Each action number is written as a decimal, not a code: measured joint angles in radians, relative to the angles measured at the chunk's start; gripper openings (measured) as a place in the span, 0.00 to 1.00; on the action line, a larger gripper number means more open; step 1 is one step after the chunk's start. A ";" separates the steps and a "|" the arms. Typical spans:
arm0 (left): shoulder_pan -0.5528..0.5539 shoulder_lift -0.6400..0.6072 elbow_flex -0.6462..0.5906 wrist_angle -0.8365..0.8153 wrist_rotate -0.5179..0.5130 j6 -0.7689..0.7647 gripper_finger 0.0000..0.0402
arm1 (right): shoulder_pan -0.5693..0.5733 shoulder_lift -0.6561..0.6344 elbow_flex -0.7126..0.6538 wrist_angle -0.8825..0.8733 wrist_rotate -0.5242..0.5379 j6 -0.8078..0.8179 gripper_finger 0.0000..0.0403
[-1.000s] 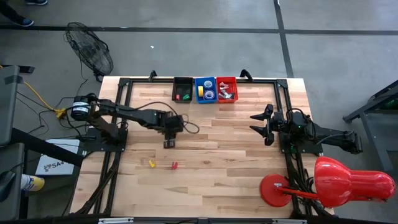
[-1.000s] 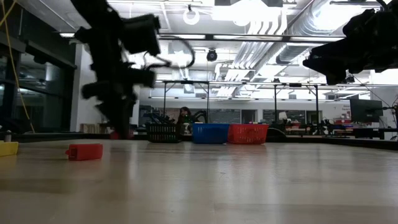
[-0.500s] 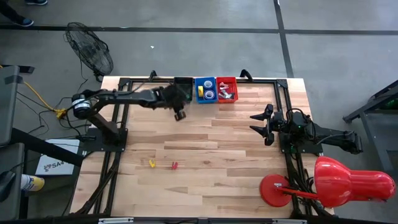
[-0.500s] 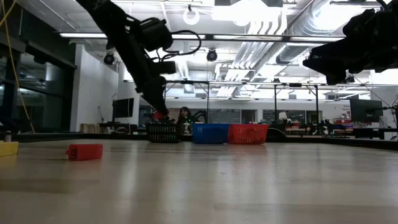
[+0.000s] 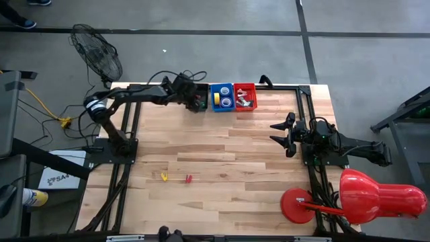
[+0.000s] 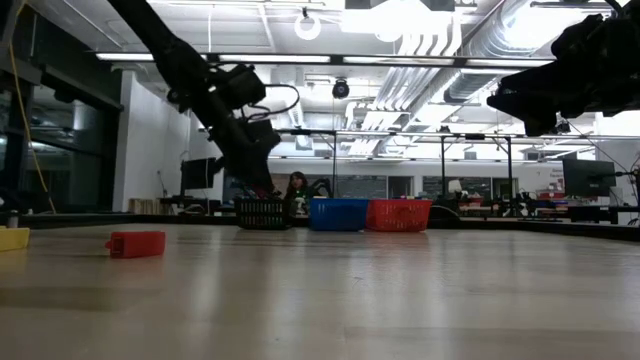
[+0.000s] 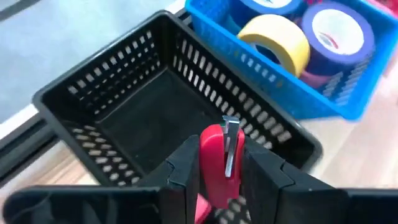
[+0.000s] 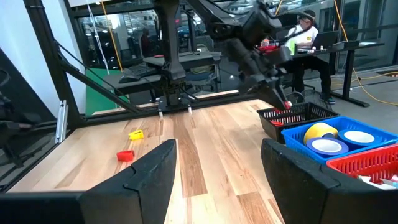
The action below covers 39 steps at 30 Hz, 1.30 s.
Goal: Pick and place Stapler, Stapler remover, tape
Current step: Put the top red stapler into the black bin, then put the yellow stapler into the black bin
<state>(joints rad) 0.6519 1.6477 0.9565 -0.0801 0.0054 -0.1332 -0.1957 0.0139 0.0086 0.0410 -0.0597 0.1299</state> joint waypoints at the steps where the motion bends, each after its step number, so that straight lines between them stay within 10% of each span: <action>1: 0.004 0.011 0.000 0.021 0.004 -0.016 0.22 | 0.000 0.000 0.000 0.000 0.000 0.000 0.56; 21: 0.003 0.034 0.000 0.000 -0.097 -0.134 0.34 | 0.000 0.000 0.000 0.000 0.000 0.000 0.56; 39: 0.003 0.003 0.037 -0.044 0.059 0.077 0.44 | 0.000 0.000 0.000 0.000 0.000 0.000 0.56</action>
<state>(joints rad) 0.6544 1.6508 0.9940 -0.1246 0.0645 -0.0566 -0.1957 0.0139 0.0086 0.0410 -0.0595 0.1301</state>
